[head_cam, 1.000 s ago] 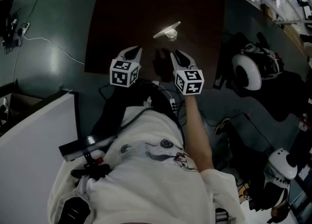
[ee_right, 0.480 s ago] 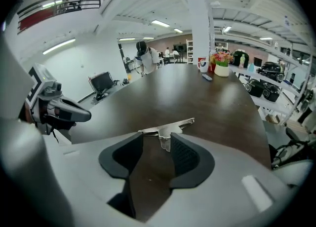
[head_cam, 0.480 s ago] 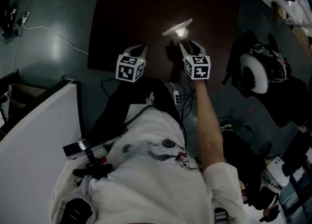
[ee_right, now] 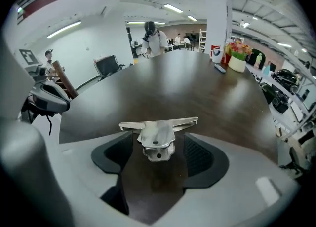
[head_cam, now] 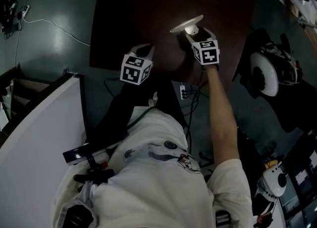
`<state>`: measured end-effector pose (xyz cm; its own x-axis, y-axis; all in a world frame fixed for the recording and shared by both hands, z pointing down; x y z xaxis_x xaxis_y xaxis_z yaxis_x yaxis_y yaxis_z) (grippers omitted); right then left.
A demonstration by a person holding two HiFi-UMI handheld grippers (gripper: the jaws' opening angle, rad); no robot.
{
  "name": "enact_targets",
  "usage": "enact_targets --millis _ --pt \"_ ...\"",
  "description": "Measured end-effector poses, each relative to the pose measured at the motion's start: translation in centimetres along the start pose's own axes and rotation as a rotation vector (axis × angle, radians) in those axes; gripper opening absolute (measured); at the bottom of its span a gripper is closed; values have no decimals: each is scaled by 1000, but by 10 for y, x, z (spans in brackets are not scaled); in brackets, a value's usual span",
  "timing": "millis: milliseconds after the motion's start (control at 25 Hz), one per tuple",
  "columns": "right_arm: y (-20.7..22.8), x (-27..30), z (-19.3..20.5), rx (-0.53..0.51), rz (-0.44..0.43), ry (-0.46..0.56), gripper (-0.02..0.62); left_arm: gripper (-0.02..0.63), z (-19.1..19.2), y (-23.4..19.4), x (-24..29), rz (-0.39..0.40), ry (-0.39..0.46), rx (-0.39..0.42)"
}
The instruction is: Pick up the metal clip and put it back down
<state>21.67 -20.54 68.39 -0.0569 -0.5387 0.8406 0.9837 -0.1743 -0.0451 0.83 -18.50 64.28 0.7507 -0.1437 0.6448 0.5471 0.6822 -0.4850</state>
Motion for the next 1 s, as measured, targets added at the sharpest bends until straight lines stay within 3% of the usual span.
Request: enact_targets --millis 200,640,840,1000 --pt "-3 16 3 -71 -31 -42 345 -2 4 0 -4 -3 -7 -5" --pt "-5 35 4 -124 -23 -75 319 -2 16 -2 -14 -10 -15 -12" --pt "-10 27 4 -147 -2 -40 291 -2 14 -3 -14 -11 -12 -11" --pt "-12 -5 -7 -69 39 76 291 -2 6 -3 -13 -7 12 4"
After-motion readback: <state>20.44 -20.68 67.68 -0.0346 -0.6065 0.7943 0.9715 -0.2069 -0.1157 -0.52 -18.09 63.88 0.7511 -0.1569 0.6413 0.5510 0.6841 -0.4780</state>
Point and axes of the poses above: the fingertips, and each gripper's own axes: x forward along the fingers, y to its right, z out of its underside, the point moved 3 cm from there along -x, backward along the fingers, and after that the axes turned 9 degrees about z, right-handed, at the moved point
